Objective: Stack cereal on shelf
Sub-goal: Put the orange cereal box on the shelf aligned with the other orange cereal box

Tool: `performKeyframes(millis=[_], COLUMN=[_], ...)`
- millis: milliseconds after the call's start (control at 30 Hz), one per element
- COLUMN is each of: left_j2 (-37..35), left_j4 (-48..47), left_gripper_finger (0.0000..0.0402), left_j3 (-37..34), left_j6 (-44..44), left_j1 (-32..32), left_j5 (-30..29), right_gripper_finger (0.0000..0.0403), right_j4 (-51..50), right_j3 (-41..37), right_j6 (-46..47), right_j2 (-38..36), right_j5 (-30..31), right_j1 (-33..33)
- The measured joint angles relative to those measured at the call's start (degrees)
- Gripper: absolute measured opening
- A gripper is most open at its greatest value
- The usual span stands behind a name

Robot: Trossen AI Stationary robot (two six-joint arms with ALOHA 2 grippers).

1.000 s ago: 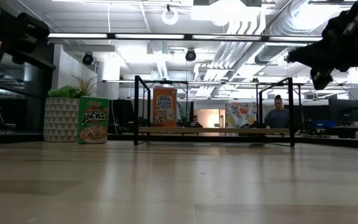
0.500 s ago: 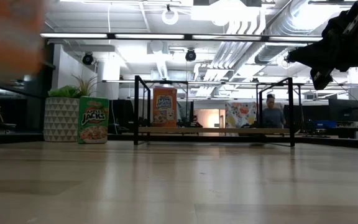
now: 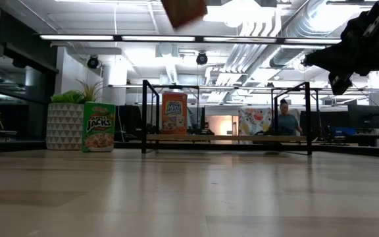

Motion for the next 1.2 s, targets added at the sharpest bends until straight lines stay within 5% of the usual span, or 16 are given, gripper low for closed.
performKeyframes(millis=[267,500,1200], left_j2=[13.19,19.90,21.37], left_j4=[-1.45,-1.05,-5.29], left_gripper_finger=[0.0147,0.0147,0.0147], left_j3=[3.38,3.43,3.45], left_j6=[3.29,8.49,1.41], left_j1=[18.56,27.37,34.35], left_j5=[8.75,7.59,18.85], right_gripper_finger=[0.0000,0.0000,0.0000], right_j4=[0.00,0.00,0.00], right_j3=[0.02,0.00,0.00], right_j6=[0.00,0.00,0.00], right_j2=[0.04,0.02,0.02], right_j5=[-0.01,0.00,0.01], right_j1=[0.01,0.01,0.01])
